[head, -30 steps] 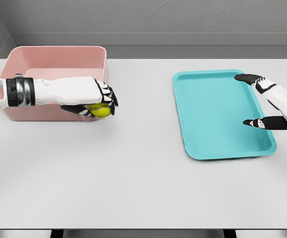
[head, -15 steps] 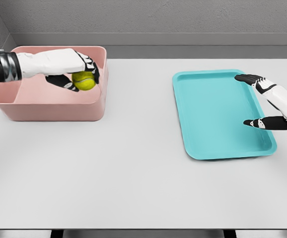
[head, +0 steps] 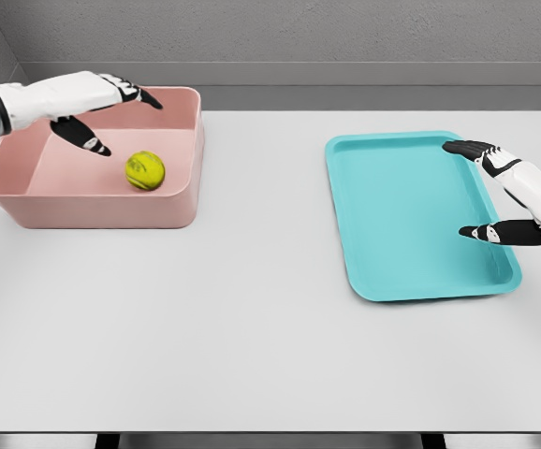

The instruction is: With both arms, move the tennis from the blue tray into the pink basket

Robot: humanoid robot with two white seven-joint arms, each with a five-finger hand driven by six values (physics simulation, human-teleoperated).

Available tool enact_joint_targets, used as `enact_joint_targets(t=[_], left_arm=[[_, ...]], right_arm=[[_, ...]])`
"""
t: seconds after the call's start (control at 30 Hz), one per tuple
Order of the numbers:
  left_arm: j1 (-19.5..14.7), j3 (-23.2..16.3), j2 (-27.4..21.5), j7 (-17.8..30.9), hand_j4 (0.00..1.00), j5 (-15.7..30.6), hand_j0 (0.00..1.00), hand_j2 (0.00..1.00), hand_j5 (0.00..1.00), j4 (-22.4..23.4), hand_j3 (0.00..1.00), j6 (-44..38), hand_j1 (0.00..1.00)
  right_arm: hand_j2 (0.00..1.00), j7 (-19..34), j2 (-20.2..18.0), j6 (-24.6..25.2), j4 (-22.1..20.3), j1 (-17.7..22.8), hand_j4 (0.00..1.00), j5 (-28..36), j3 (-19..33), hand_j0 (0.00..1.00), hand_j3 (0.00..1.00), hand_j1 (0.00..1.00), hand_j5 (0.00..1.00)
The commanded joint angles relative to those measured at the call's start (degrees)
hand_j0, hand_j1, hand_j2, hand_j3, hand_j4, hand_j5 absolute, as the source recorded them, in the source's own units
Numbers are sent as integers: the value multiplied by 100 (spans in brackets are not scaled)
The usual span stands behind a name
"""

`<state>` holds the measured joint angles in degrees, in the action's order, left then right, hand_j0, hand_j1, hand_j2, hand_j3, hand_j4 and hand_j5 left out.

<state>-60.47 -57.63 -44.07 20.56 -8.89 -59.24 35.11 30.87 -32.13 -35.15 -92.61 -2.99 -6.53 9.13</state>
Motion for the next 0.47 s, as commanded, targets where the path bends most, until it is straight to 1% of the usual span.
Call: enact_joint_targets(t=[0.0,0.03,0.07,0.13,0.2,0.27,0.33,0.43], left_arm=[[0,23,-92,-8,100,63,100,100,100,-9,100,-11,100],[18,32,-251,-8,100,63,100,100,100,-27,100,-11,100],[26,41,-295,-8,100,89,100,100,100,-18,100,-11,100],[97,76,-611,-8,100,133,100,100,100,-27,100,-11,100],[132,94,-708,-8,100,142,100,100,100,-53,100,-11,100],[290,111,-936,-8,100,151,100,100,100,-141,100,-11,100],[299,111,-945,-8,100,151,100,100,100,-202,100,-11,100],[413,111,-1033,1,100,142,100,100,100,-492,100,-11,100]], right_arm=[[100,-2,-4,15,-3,0,100,46,1,100,100,100,100],[100,-2,-4,15,-3,0,100,46,1,100,100,100,100],[100,-2,-4,15,-12,0,100,46,1,100,100,100,100],[100,-2,-4,15,-3,0,100,46,1,100,100,100,100],[100,-2,-4,15,-3,0,100,46,1,100,100,100,100],[100,-2,-4,15,6,0,100,46,1,100,100,100,100],[100,-2,-4,15,6,0,100,46,1,100,100,100,100],[100,-2,-4,15,6,0,100,46,1,100,100,100,100]])
